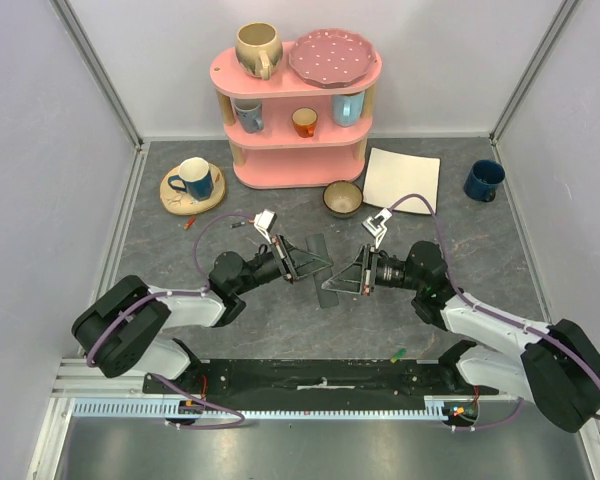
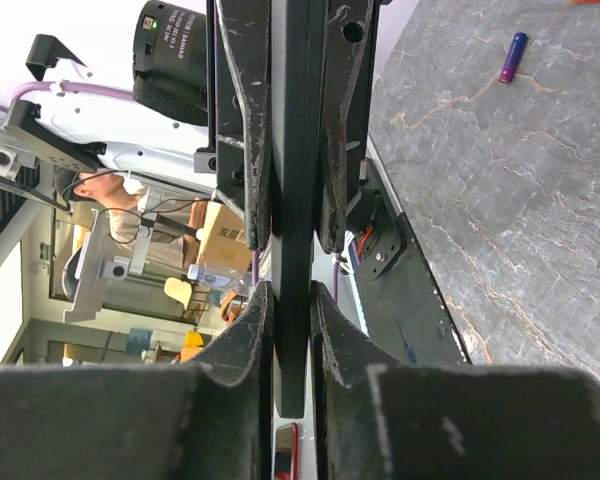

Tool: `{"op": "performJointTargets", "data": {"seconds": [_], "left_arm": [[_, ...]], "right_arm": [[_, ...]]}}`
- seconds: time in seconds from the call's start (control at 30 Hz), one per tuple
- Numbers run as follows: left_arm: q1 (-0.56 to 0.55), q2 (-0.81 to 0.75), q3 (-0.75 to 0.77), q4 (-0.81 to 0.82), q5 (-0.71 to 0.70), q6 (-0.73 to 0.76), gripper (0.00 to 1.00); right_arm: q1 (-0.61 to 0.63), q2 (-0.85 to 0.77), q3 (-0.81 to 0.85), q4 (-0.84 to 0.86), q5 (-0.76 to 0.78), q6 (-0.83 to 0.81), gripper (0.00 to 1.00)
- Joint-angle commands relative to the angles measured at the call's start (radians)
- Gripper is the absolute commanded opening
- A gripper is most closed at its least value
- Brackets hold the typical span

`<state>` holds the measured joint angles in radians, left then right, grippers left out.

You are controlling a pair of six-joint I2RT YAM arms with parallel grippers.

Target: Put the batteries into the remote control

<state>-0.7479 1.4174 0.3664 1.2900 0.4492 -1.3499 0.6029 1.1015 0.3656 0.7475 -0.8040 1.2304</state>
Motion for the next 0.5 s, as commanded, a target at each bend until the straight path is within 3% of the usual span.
{"op": "performJointTargets", "data": {"seconds": [0.0,0.07,0.13,0.2,0.43,0.47], "left_arm": [[-0.001,0.014,0.045,0.144,0.009,-0.011,0.04],[0.008,0.015,0.048,0.134,0.017,-0.014,0.11],[0.024,0.015,0.051,0.112,0.032,-0.017,0.24],[0.038,0.011,0.051,0.104,0.043,-0.018,0.33],[0.088,-0.018,0.037,0.084,0.065,-0.005,0.51],[0.094,-0.027,0.034,0.077,0.068,-0.003,0.69]], "right_arm": [[0.005,0.008,-0.008,0.078,-0.004,0.007,0.13],[0.003,-0.005,-0.001,0.037,-0.011,-0.017,0.05],[0.005,-0.037,0.016,-0.025,-0.008,-0.051,0.00],[0.005,-0.072,0.029,-0.114,-0.006,-0.097,0.00],[0.003,-0.143,0.071,-0.261,0.000,-0.164,0.00],[0.003,-0.150,0.081,-0.302,0.000,-0.175,0.00]]}}
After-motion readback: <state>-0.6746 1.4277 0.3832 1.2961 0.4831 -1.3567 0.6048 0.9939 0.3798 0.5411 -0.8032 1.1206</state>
